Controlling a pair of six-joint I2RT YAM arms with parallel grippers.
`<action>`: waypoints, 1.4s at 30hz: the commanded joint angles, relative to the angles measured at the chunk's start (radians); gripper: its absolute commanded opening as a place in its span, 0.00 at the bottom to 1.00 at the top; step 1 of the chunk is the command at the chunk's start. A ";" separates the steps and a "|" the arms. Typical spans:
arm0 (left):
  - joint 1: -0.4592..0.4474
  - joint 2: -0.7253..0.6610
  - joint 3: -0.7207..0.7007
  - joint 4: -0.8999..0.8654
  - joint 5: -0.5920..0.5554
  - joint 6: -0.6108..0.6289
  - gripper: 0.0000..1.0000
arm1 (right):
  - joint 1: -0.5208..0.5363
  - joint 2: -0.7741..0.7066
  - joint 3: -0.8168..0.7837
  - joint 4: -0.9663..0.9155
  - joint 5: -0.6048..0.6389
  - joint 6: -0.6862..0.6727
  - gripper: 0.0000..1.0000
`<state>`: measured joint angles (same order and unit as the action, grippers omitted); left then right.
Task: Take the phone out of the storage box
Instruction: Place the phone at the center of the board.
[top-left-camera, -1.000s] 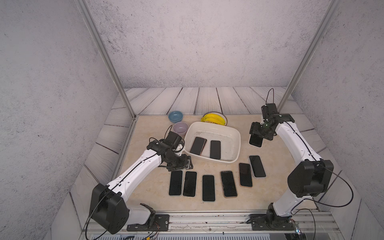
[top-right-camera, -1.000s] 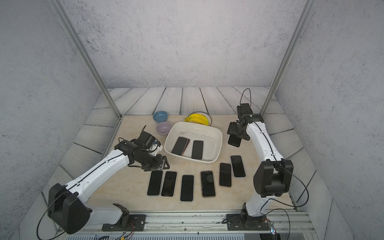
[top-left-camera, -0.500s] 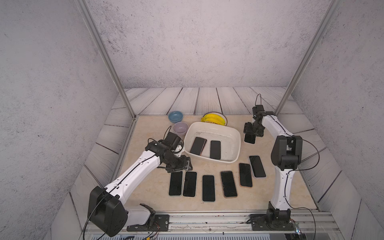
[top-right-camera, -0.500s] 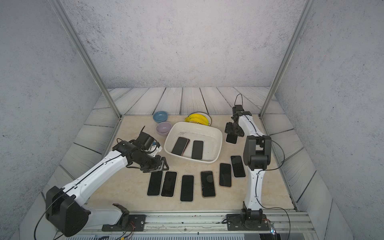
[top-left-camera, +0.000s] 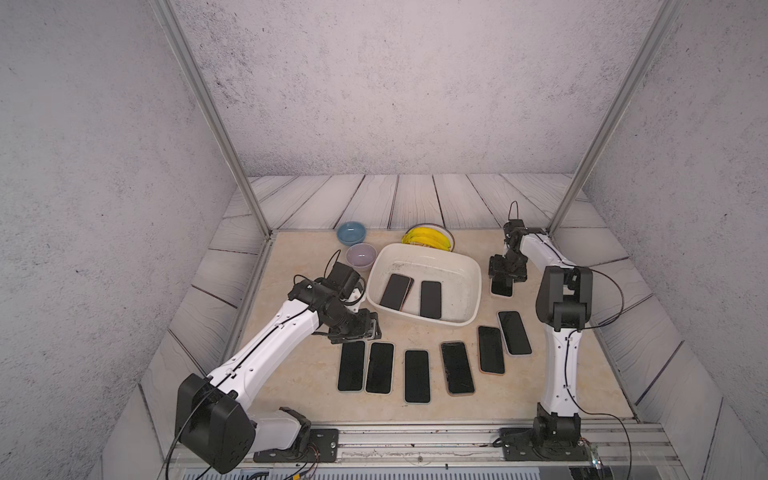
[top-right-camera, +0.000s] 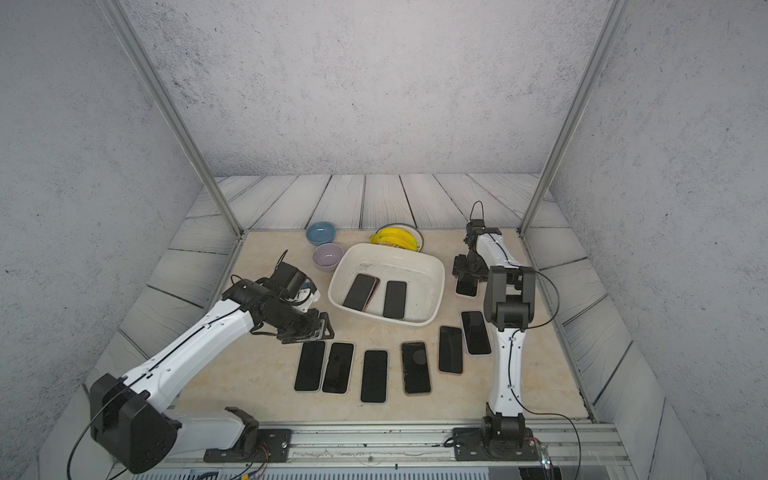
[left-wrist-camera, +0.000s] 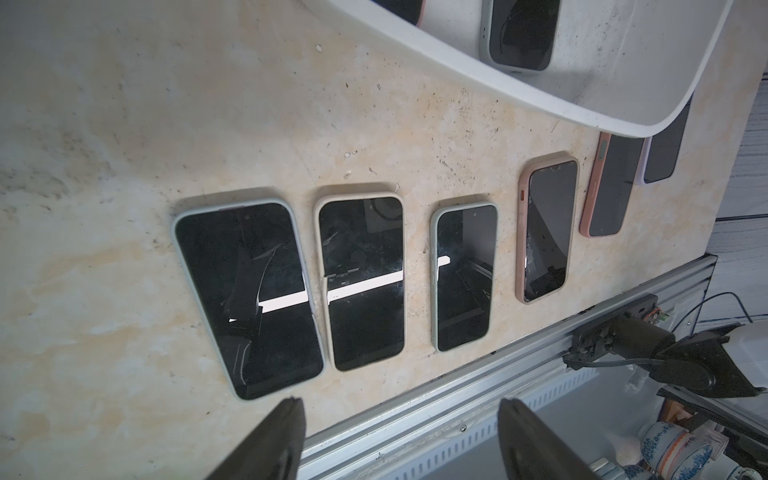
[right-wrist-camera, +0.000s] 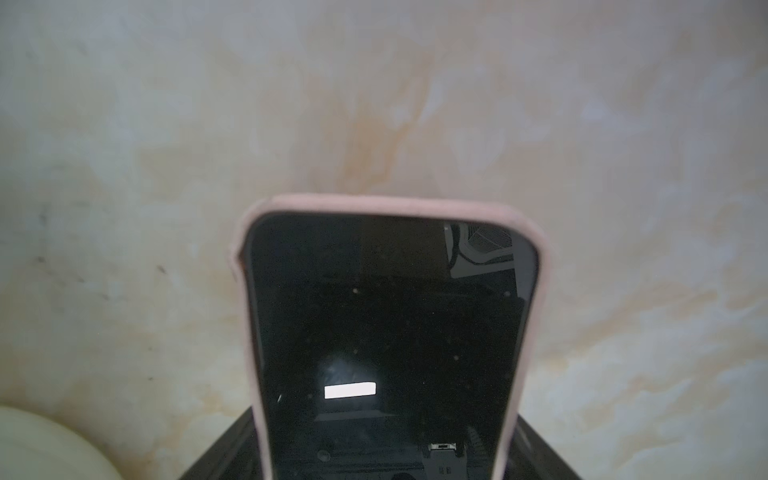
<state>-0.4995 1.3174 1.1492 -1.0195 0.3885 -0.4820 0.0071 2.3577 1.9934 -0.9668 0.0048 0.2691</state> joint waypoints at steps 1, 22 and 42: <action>0.007 0.020 0.020 -0.002 0.011 0.006 0.79 | -0.004 -0.040 -0.077 -0.021 -0.014 0.026 0.66; 0.009 0.014 -0.021 0.047 0.070 -0.003 0.79 | 0.071 -0.278 -0.538 0.111 -0.105 0.067 0.67; 0.013 -0.013 -0.037 0.054 0.045 -0.026 0.79 | 0.159 -0.316 -0.510 0.089 -0.152 0.078 0.86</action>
<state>-0.4992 1.3136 1.1229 -0.9604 0.4480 -0.5053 0.1478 2.0705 1.5120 -0.8402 -0.0807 0.3576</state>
